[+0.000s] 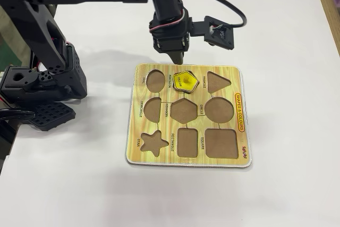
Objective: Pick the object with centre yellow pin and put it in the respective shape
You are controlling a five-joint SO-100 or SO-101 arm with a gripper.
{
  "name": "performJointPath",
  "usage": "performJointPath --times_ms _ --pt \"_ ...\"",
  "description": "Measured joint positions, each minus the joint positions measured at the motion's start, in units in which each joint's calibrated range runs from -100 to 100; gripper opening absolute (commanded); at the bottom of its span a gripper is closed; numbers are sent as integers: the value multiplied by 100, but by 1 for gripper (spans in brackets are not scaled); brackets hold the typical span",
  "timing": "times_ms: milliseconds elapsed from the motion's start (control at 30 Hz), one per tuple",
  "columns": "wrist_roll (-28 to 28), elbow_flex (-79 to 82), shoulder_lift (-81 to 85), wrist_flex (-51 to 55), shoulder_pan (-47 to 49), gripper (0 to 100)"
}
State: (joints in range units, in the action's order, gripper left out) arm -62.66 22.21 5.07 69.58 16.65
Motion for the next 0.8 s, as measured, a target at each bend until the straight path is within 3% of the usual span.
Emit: performJointPath --times_ms 800 --pt "0 2509 2766 9 -992 5"
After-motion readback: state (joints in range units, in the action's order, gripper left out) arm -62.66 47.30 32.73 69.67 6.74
